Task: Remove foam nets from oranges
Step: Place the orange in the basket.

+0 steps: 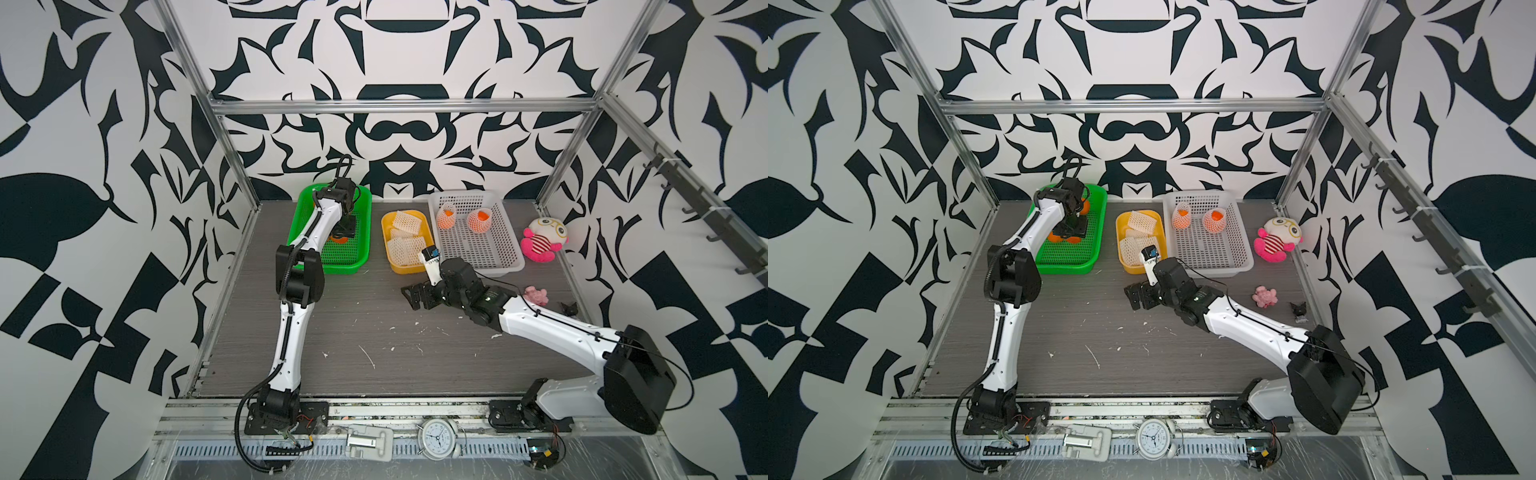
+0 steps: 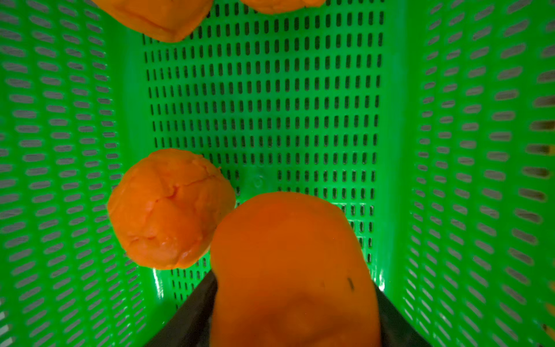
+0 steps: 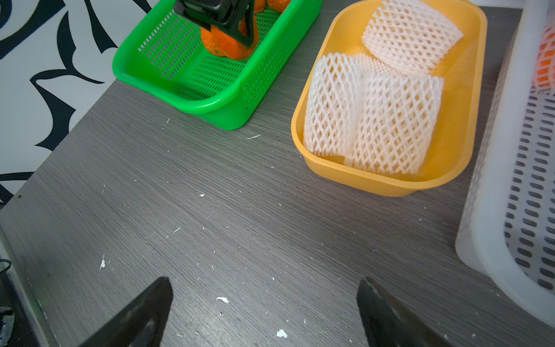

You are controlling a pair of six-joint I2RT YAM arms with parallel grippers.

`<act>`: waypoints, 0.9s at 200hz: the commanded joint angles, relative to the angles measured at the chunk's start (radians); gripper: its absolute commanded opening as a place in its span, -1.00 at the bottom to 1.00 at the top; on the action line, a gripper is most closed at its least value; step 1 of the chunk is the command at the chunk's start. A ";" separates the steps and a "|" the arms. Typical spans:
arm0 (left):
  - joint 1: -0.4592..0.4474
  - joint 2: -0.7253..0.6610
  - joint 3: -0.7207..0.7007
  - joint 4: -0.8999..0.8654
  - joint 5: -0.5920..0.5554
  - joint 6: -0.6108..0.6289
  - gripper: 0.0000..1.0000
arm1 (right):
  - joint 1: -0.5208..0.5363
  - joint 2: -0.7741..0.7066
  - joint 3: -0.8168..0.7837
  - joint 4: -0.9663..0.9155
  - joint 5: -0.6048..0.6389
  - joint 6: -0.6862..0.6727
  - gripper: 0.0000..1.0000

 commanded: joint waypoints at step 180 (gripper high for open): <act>0.001 -0.008 -0.131 0.198 0.071 -0.045 0.77 | 0.000 0.014 0.097 -0.082 0.006 -0.020 0.98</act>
